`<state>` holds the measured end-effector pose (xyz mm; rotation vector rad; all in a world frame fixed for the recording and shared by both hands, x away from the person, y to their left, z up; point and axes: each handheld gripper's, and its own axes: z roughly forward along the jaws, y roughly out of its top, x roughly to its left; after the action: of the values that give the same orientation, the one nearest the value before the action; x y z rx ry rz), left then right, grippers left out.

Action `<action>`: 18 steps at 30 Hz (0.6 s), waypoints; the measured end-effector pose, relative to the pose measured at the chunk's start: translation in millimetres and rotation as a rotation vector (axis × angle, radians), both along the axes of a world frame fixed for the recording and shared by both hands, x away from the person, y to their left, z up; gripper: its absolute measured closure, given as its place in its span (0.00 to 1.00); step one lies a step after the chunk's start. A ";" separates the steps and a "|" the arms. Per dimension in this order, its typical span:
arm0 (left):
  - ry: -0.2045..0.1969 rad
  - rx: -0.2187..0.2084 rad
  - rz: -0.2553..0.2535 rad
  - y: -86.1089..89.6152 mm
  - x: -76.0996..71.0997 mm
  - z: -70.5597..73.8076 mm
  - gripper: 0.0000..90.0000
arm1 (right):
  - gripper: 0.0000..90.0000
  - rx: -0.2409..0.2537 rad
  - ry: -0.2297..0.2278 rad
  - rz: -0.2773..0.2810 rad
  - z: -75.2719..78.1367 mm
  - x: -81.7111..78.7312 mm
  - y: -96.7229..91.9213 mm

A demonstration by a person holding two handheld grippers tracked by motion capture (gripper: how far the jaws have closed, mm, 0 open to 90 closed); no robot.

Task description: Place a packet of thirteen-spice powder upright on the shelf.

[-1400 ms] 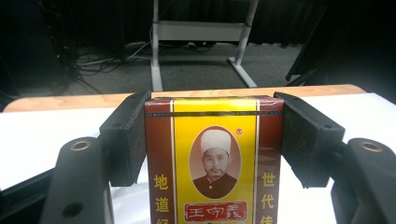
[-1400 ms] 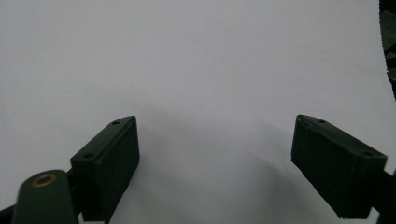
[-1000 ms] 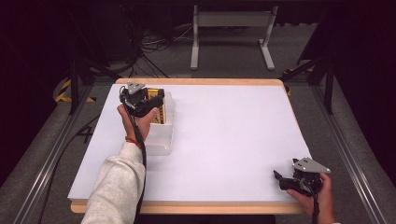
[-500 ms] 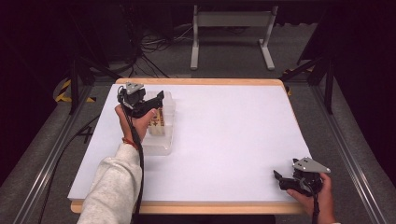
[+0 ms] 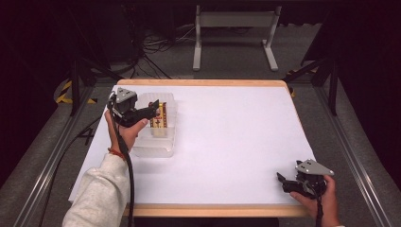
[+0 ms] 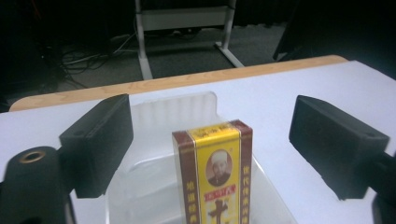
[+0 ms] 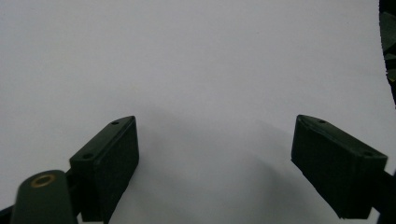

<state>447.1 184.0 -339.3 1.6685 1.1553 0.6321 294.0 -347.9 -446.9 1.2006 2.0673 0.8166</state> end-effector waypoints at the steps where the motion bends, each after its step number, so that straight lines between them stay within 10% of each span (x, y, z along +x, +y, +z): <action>1: -0.005 -0.005 -0.008 2.1 -3.2 0.1 0.14 | 0.17 -0.001 -0.001 0.001 0.2 0.1 0.2; 18: -0.119 0.064 -0.208 10.5 -67.2 2.3 0.09 | 0.17 -0.008 -0.016 0.040 4.0 4.9 9.6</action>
<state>379.8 194.5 -337.0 1.7527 0.8720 0.6322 298.8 -338.2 -442.9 1.1482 2.0862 0.8328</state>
